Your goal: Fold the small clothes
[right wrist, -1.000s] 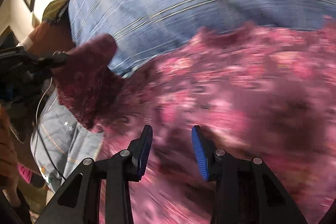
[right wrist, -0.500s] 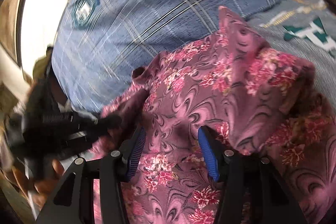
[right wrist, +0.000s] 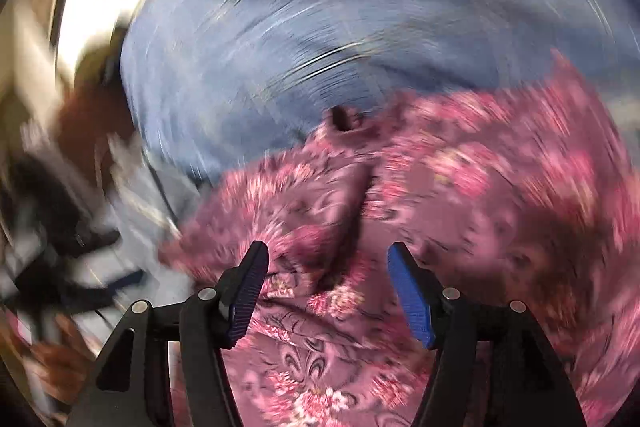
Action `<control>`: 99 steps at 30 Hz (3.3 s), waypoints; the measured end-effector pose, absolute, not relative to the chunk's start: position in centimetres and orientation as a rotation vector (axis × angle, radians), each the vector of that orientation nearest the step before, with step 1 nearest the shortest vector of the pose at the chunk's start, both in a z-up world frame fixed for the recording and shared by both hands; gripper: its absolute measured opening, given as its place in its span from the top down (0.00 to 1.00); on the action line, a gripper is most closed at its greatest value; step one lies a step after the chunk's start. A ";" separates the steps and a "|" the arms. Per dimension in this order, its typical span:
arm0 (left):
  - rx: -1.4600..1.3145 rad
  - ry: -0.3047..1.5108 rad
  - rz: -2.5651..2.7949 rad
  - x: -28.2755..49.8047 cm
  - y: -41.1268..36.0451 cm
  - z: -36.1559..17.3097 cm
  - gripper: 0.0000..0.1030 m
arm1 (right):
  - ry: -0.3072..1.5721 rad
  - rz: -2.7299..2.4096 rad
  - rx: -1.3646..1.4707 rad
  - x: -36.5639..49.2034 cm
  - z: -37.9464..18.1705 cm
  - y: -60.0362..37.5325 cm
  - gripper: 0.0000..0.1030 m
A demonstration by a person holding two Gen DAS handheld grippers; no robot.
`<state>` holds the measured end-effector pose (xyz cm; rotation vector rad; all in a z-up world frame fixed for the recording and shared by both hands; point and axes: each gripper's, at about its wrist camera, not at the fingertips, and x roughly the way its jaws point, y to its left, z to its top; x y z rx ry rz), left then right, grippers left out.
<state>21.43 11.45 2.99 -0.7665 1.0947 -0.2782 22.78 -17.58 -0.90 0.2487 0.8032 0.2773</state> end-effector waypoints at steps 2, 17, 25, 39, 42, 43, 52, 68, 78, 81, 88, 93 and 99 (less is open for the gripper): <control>-0.787 1.104 -0.276 21.4 11.6 2.1 0.30 | 0.827 0.254 0.014 23.1 -0.9 -14.1 0.38; -0.940 1.118 -0.259 21.7 12.5 1.1 0.30 | 0.724 0.205 -0.274 24.4 0.0 -12.2 0.90; -0.957 1.180 -0.242 23.1 9.6 -0.7 0.30 | 0.758 0.116 0.463 22.4 -0.9 -30.1 0.89; -0.927 1.195 -0.180 26.5 7.1 -2.6 0.62 | 0.745 0.102 0.664 22.0 -4.1 -33.2 0.50; -0.902 1.184 -0.193 26.4 7.4 -1.9 0.82 | 0.714 0.156 0.744 22.3 -3.4 -34.2 0.91; -0.886 1.173 -0.193 26.1 7.5 -1.6 0.84 | 0.678 0.168 0.798 21.8 -3.2 -34.9 0.91; -0.887 1.237 -0.188 24.1 8.8 -4.2 0.84 | 0.688 0.027 1.082 15.2 -6.5 -41.3 0.79; -0.813 1.209 -0.159 24.9 8.1 -3.1 0.73 | 0.631 0.156 0.859 19.0 -1.7 -39.0 0.90; -0.817 1.159 -0.232 23.0 8.4 -2.0 0.71 | 0.671 0.074 0.854 16.0 -4.9 -40.6 0.81; -0.721 1.200 -0.219 23.1 7.0 -1.8 0.61 | 0.642 0.077 0.761 16.2 -3.5 -39.7 0.82; -0.557 1.233 -0.172 23.3 5.3 -2.6 0.61 | 0.751 0.009 0.624 17.1 -6.4 -38.8 0.90; -0.493 1.262 -0.165 23.1 5.1 -2.1 0.61 | 0.797 0.012 0.588 17.3 -5.6 -38.6 0.84; -0.442 1.290 -0.193 20.1 7.1 -1.0 0.51 | 0.800 0.012 0.586 14.2 -3.9 -38.6 0.58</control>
